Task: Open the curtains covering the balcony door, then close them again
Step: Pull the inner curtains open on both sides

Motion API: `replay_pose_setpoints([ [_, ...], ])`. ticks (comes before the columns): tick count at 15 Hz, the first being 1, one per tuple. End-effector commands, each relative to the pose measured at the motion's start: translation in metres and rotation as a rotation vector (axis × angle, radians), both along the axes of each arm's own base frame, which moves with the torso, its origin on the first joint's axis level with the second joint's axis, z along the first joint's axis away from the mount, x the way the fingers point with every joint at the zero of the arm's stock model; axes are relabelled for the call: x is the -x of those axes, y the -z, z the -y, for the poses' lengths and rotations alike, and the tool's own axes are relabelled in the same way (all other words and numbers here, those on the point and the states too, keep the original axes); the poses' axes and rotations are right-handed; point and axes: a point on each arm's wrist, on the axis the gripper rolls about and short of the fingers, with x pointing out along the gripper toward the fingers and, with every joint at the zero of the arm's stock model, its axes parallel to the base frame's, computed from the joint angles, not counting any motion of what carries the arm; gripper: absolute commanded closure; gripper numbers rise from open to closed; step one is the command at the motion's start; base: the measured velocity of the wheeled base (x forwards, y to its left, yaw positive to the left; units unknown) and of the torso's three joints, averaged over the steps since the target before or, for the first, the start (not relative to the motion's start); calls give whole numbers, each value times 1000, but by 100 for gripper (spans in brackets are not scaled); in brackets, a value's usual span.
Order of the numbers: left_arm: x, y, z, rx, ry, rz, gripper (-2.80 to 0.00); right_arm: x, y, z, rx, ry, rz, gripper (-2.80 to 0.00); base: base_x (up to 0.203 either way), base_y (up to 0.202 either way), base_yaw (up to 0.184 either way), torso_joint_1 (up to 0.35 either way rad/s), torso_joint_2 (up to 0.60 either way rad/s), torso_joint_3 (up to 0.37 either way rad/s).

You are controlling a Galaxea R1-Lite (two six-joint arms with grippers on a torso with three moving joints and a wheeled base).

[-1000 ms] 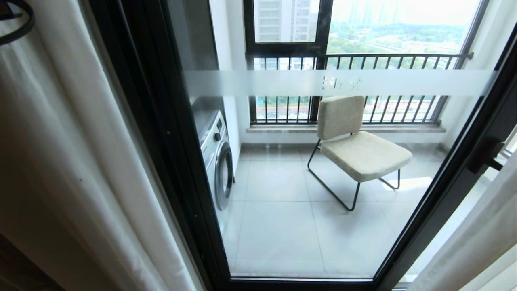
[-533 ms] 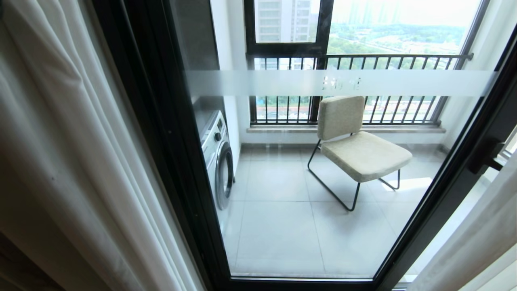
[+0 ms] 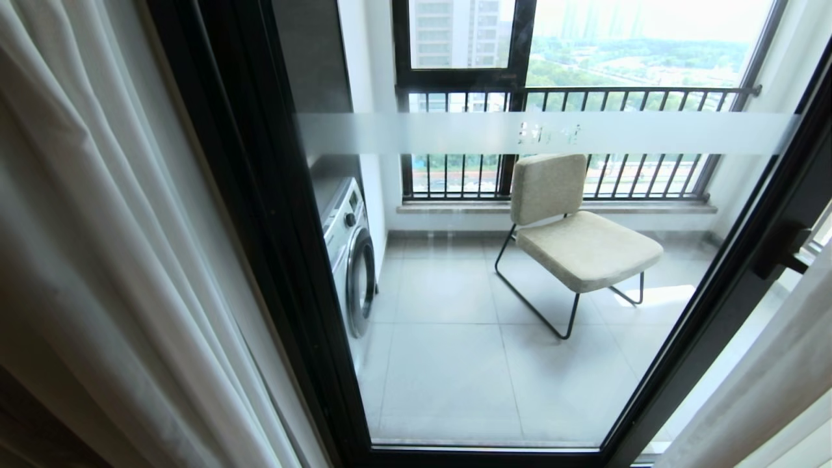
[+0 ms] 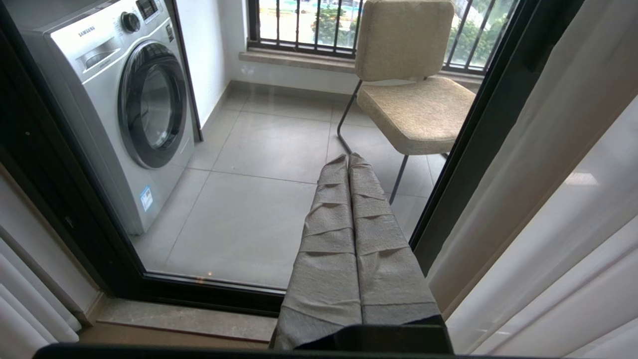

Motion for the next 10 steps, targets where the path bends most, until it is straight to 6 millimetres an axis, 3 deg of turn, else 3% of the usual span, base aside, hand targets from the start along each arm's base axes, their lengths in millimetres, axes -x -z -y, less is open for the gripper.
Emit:
replay_pose_setpoints([
  [1,-3,3,-11,6,-31,-15,0,0,0,0,1,-1,0,0,0,0,0,0,0,0],
  [10,-4,13,-61,58,-70,-43,0,0,0,0,1,-1,0,0,0,0,0,0,0,0],
])
